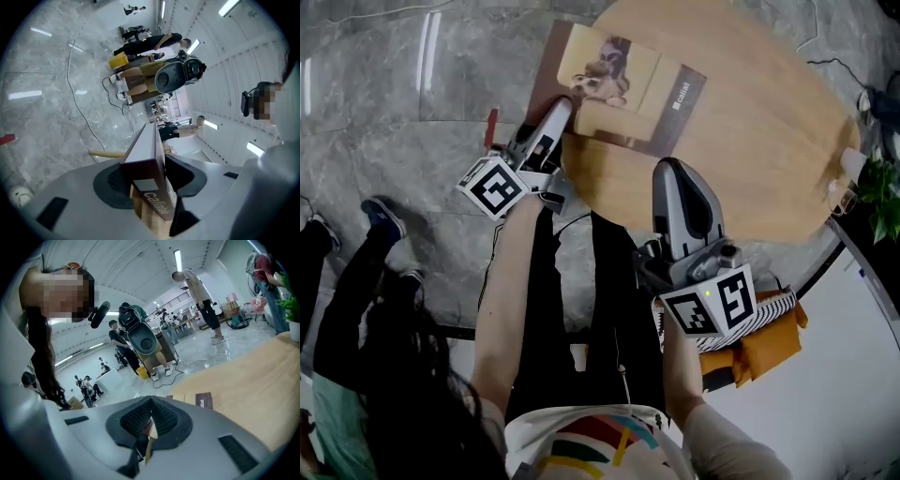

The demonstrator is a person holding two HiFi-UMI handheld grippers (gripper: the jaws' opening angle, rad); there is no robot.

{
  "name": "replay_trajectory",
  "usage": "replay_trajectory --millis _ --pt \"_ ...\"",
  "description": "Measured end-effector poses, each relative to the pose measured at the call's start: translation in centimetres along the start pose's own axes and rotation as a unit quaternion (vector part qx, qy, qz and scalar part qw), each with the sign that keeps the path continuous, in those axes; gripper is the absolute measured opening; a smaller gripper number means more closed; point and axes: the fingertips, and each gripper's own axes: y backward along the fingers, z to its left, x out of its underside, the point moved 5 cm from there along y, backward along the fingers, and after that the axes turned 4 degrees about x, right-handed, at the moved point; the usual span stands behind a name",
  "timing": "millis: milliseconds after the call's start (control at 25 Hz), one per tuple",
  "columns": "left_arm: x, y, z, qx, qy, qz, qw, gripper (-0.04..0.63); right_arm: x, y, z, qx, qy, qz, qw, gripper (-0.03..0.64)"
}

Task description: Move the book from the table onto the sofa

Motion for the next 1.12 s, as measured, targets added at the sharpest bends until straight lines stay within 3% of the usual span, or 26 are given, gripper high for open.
replay_trajectory --millis 320,560,720,880,1120 --pt "-2.8 -1.1 -1.6 0.038 -0.024 -0.033 0.9984 0.181 0.5 1.9 -0.7 -0.002 0.003 0.007 1.000 0.011" --pt "-6.7 -3.2 -4.0 0.062 -0.003 -0.052 0.9967 0.151 -2.3 0.6 1.5 -0.011 0.010 -0.013 1.000 0.011" --pt "-8.0 -3.4 -7.4 0.073 -0.014 -0.049 0.9960 0.147 -4.9 1.9 2.8 -0.016 0.015 -0.031 0.999 0.011" --pt "-11.7 -5.8 -13.4 0.117 -0.016 -0.069 0.9906 0.147 -9.7 2.9 4.6 -0.019 0.042 -0.066 0.997 0.011" --pt "-16.6 -5.2 -29.1 0.201 -0.069 -0.076 0.9741 0.147 -18.3 8.8 10.9 0.019 0.097 -0.132 0.986 0.011"
